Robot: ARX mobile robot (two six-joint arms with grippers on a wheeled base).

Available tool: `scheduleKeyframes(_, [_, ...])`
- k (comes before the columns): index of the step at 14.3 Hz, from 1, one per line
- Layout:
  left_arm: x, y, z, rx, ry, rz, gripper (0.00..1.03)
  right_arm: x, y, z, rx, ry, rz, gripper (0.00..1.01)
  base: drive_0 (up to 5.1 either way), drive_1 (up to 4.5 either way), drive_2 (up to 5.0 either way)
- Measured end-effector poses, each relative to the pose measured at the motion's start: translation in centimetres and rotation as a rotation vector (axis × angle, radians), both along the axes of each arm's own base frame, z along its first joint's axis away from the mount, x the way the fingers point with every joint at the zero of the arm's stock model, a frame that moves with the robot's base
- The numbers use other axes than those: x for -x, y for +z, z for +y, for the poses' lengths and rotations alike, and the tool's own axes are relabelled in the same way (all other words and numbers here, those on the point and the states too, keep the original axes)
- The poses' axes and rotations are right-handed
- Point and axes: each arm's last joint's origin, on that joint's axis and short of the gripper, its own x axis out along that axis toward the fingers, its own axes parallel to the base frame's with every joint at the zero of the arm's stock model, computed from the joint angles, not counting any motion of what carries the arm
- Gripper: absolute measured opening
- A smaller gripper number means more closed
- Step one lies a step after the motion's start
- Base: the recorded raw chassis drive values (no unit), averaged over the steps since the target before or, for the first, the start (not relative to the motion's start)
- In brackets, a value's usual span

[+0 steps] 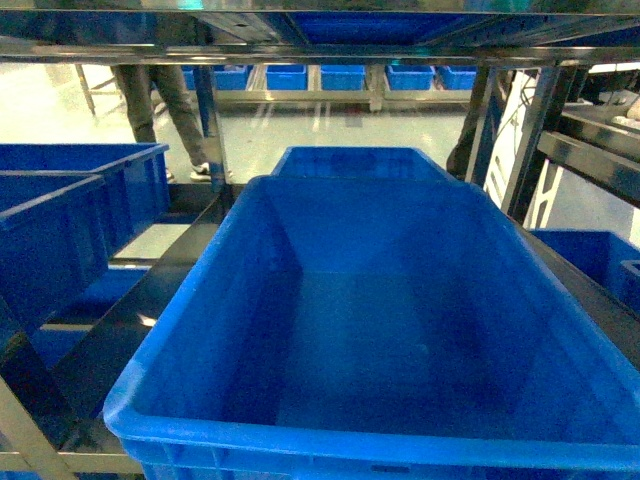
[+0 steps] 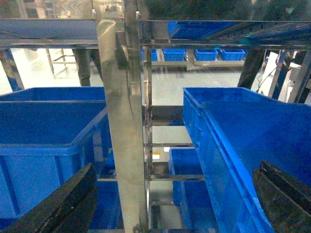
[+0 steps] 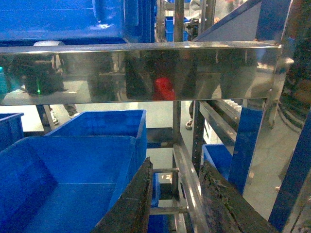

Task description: Pick red block from blue box to shelf

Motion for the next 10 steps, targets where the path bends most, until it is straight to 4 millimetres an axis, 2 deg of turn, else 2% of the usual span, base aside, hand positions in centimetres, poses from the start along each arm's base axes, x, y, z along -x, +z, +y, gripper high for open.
scheduleKeyframes(7, [0.00,0.00,0.00,0.000,0.000,0.000,0.98,0.00,0.00,0.01,0.001,0.010,0.000,0.25,0.0,0.00,0.0])
scheduleKeyframes(10, [0.00,0.00,0.00,0.000,0.000,0.000,0.98,-0.03,-0.59,0.16,-0.044,0.069,0.084,0.25,0.0,0.00,0.0])
